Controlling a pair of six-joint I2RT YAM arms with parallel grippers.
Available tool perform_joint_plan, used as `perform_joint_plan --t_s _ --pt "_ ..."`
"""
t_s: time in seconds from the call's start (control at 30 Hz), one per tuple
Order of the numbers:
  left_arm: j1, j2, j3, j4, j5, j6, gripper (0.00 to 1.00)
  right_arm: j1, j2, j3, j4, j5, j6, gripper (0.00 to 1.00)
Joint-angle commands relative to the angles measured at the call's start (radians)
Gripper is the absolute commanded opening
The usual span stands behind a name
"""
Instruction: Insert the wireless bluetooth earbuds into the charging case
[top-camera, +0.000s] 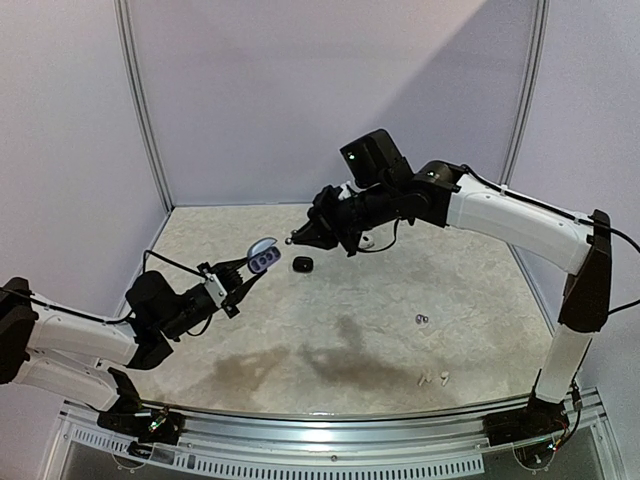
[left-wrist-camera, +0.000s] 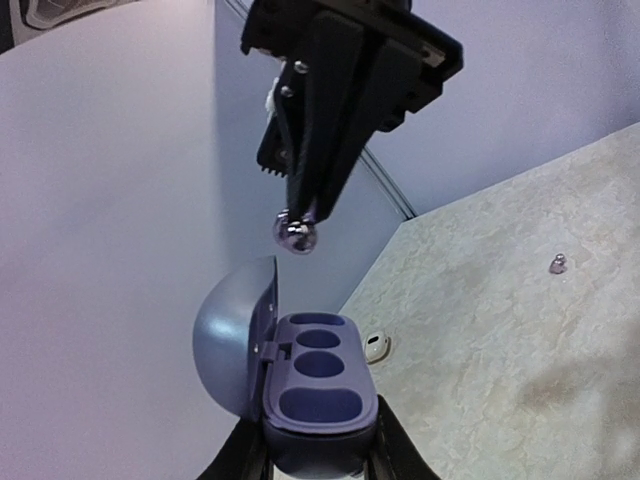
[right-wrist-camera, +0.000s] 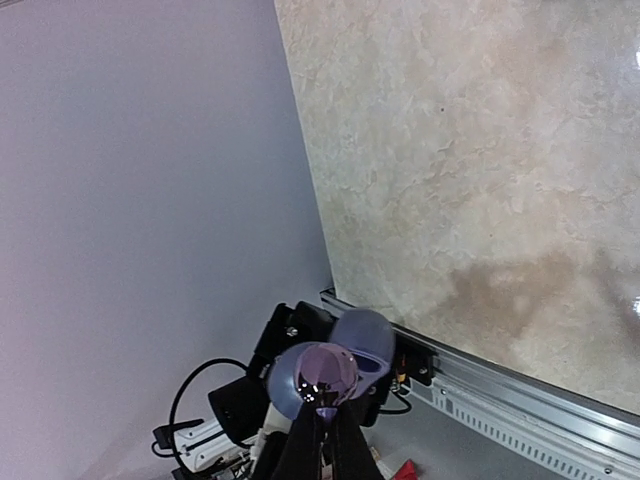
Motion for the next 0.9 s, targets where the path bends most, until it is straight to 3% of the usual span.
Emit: perform_joint_plan --t_s 0.0,0.43,0.57,0.7,0.87 --pt "-0.02 -0.005 0.021 0.035 0.016 0.048 0.0 0.015 0.065 0.109 0.007 -0.049 0.033 0.0" --pt "-0.023 -0.019 0.03 0.035 -0.035 0.072 0.0 0.036 0.081 0.102 -0.013 -0.028 0.075 0.0" --pt "-0.023 -0.031 0.022 0.029 -0.06 0.052 0.0 0.033 0.021 0.013 0.01 0.042 0.085 0.0" --pt "-0.023 -0.04 0.012 0.013 -0.016 0.007 0.0 0.022 -0.037 -0.008 0.03 0.098 0.098 0.0" --pt "-0.022 -0.048 0.021 -0.006 -0.062 -0.125 0.0 0.014 -0.067 0.021 -0.073 0.152 0.053 0.0"
